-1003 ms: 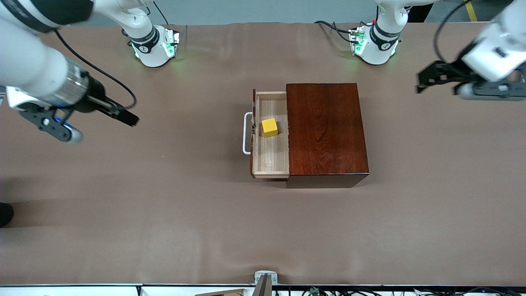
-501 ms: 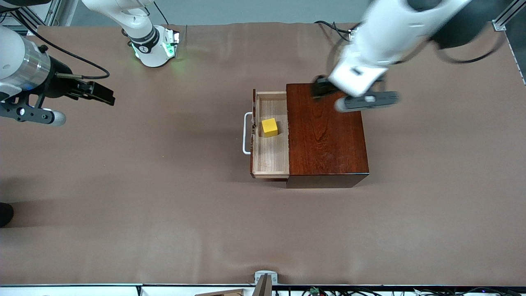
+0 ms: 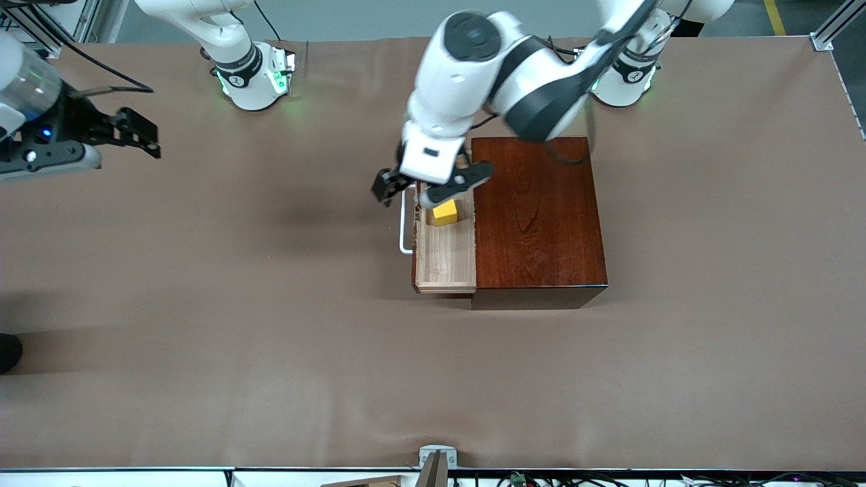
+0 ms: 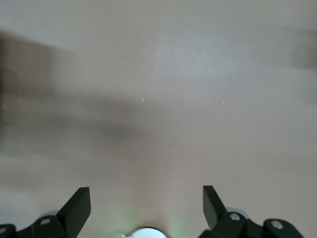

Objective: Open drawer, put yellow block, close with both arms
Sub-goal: 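Push the drawer shut by its handle with the left gripper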

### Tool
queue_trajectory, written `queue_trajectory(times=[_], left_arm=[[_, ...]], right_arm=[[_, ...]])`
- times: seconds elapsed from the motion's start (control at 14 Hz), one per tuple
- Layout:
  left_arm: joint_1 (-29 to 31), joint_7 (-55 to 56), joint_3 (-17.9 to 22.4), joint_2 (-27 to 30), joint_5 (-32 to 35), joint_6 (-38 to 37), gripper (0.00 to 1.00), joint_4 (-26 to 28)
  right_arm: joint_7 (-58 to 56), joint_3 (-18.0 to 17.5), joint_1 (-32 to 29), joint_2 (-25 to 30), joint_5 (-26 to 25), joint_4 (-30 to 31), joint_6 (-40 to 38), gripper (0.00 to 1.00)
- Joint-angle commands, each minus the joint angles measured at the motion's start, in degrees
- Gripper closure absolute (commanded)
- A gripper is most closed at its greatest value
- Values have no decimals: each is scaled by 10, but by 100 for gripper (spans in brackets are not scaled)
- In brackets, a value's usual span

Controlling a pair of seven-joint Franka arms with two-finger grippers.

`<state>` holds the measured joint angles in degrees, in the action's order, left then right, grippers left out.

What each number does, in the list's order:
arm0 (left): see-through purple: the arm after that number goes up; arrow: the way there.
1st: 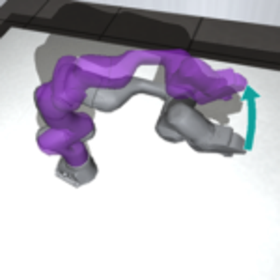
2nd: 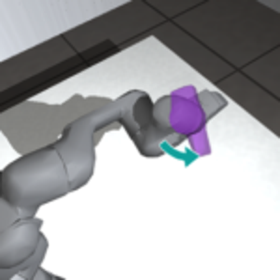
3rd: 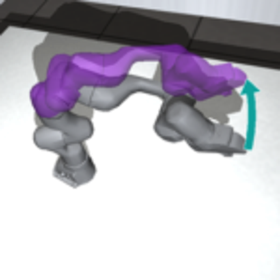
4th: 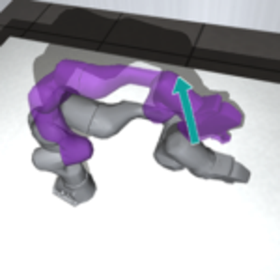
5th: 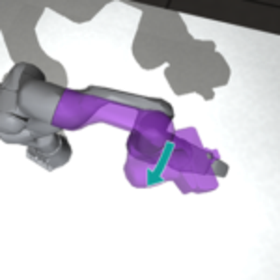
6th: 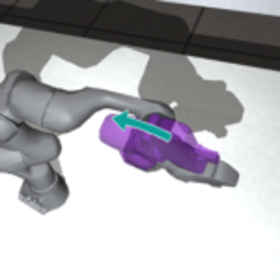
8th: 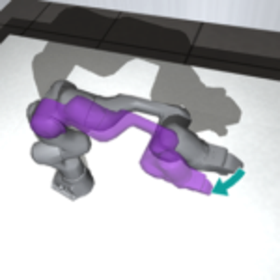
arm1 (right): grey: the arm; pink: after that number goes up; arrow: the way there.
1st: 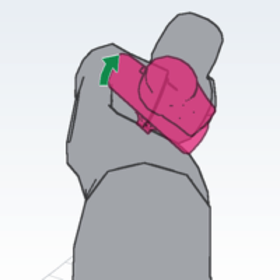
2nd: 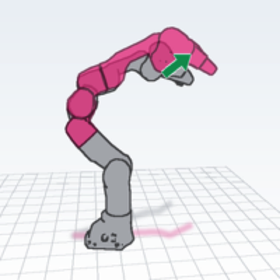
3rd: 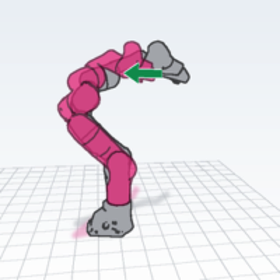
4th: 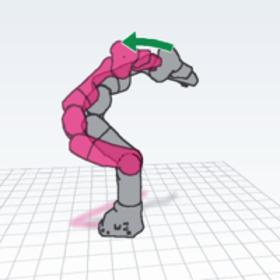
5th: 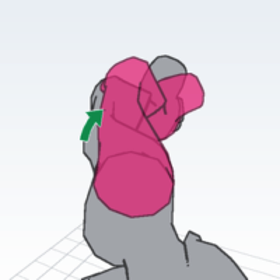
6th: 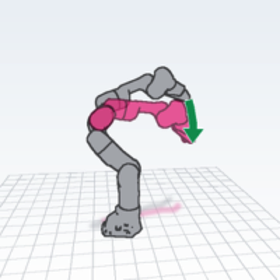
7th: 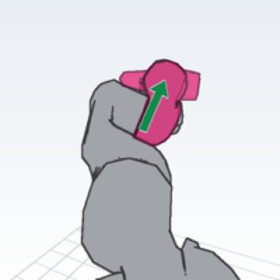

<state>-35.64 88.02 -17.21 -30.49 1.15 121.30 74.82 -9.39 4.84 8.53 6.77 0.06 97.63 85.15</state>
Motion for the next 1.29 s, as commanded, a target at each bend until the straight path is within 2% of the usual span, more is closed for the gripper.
queue_trajectory(times=[0.0, 0.14, 0.21, 0.36, 0.5, 0.72, 0.86, 1.0, 1.22], left_arm=[[-118, 96, 102, -77, 16, 61, 0, -61], [-208, 151, 192, -118, 14, 122, 0, -62], [-227, 157, 213, -141, 15, 125, 0, -62], [-235, 162, 220, -167, 15, 128, 0, -62], [-239, 176, 224, -184, 17, 126, 0, -58], [-242, 182, 238, -193, 23, 110, 0, -54], [-242, 182, 248, -190, 22, 79, 0, -54], [-239, 182, 251, -185, 22, 37, 0, -54], [-237, 180, 258, -182, 22, -11, 0, -54]], right_arm=[[-65, 15, -3, 33, 0, 32, -6, 0], [-65, 18, -11, 28, 12, 9, -7, 0], [-66, 22, -20, 24, 13, 1, -6, 0], [-70, 26, -46, 12, 35, -14, -8, 0], [-71, 36, -41, 7, 35, -28, -7, 0], [-71, 32, -48, -6, 39, -50, -10, 0], [-70, 32, -48, -15, 40, -71, -10, 0], [-70, 32, -51, -47, 40, -121, -22, 0], [-63, 8, -67, -56, 31, -136, -40, 0]])
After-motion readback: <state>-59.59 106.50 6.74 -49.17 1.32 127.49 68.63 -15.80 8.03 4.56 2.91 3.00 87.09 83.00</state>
